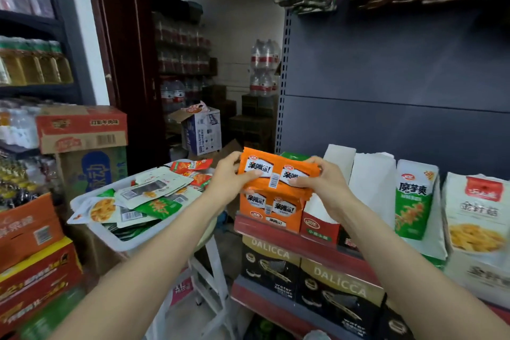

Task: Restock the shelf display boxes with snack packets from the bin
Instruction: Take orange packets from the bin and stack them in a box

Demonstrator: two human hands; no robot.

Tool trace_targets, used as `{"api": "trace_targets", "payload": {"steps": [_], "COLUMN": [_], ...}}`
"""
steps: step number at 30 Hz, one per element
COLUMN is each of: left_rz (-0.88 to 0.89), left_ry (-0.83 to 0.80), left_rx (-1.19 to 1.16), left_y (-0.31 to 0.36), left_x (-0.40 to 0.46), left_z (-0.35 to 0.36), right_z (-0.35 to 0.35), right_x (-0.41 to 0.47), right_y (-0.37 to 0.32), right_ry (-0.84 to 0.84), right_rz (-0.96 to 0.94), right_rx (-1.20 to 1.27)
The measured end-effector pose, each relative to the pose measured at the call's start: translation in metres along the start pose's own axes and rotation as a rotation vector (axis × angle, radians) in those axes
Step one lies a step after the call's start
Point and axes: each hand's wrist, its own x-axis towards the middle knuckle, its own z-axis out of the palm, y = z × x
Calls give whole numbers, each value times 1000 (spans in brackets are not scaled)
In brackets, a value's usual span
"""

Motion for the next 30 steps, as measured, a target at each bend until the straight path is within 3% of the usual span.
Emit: {"api": "trace_targets", "payload": {"steps": [4,7,12,19,25,28,30], "left_rz": [-23,-31,-92,-63,-57,-50,-43], "left_ry": [5,10,32,62,68,74,66], "left_rx": [-46,-27,-252,-166,-132,-154,-189], "left_y": [-9,-18,-25,-38,-51,-51,-47], "left_x": [8,14,22,31,36,41,45], "left_z": [3,4,8,-1,-5,-1,2], "right_z": [-7,-7,-3,7,22,21,18], "right_x": [7,12,22,30,31,32,31], "right_y": [4,8,12,12,14,12,10], "right_ry": [-23,-54,-55,-85,-53,-19,-92], "right_rz": [-94,-105,-93,-141,-330,-297,-250], "right_rx": [-268,-270,-255,-349,-701,-677,-667]}}
